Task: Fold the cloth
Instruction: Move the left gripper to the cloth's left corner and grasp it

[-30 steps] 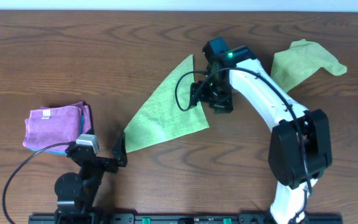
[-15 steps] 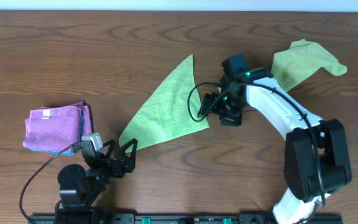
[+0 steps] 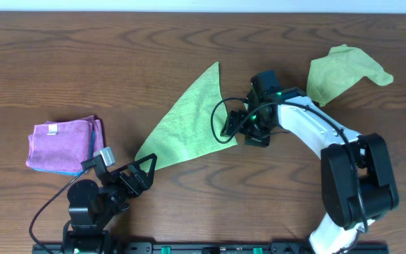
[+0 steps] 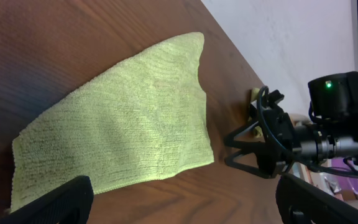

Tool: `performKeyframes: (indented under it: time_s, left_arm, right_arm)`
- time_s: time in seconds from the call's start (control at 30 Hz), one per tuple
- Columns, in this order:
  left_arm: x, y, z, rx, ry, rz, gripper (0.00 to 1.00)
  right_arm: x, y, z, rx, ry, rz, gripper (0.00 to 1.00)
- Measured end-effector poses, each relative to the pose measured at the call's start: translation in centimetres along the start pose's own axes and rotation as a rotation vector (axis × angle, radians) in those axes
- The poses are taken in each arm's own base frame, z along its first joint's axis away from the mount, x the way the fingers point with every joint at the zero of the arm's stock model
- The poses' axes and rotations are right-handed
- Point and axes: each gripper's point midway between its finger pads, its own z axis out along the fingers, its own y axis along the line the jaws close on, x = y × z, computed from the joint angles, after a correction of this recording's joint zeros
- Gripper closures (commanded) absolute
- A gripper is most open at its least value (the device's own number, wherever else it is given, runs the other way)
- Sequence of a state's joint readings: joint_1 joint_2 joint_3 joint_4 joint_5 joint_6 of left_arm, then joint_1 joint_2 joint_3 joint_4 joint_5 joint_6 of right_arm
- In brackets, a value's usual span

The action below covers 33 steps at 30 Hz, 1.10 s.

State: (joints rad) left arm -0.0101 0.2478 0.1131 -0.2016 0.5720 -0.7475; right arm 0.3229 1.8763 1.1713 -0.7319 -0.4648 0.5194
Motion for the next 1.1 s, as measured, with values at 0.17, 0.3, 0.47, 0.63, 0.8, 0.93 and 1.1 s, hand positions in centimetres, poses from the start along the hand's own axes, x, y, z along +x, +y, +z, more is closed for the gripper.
performKeyframes:
  time_s: [0.17, 0.3, 0.47, 0.63, 0.8, 0.93, 1.1]
  left_arm:
    - [0.0, 0.0, 0.0, -0.001, 0.001, -0.04, 0.05]
    - [0.9, 1.0, 0.0, -0.042, 0.031, -0.098, 0.05]
    - [1.7, 1.7, -0.2, -0.078, 0.063, -0.156, 0.05]
    - [1.8, 1.7, -0.2, -0.082, 0.066, -0.179, 0.05]
    - [2.5, 2.3, -0.6, -0.122, 0.098, -0.204, 0.05]
    - [2.7, 2.5, -0.7, -0.139, 0.102, -0.217, 0.05]
    - [3.0, 3.4, -0.6, -0.184, 0.116, -0.261, 0.04]
  right_arm:
    - [-0.3, 0.1, 0.0, -0.005, -0.01, -0.006, 0.17]
    - [-0.4, 0.2, 0.0, -0.009, -0.018, -0.01, 0.17]
    - [-0.6, 0.3, 0.0, -0.012, -0.023, -0.012, 0.17]
    - [-0.6, 0.3, 0.0, -0.013, -0.023, -0.012, 0.17]
    - [-0.6, 0.4, 0.0, -0.014, -0.024, -0.014, 0.18]
    - [-1.0, 0.7, 0.1, -0.025, -0.043, -0.013, 0.17]
    - [-1.7, 1.0, 0.4, -0.049, -0.077, 0.008, 0.16]
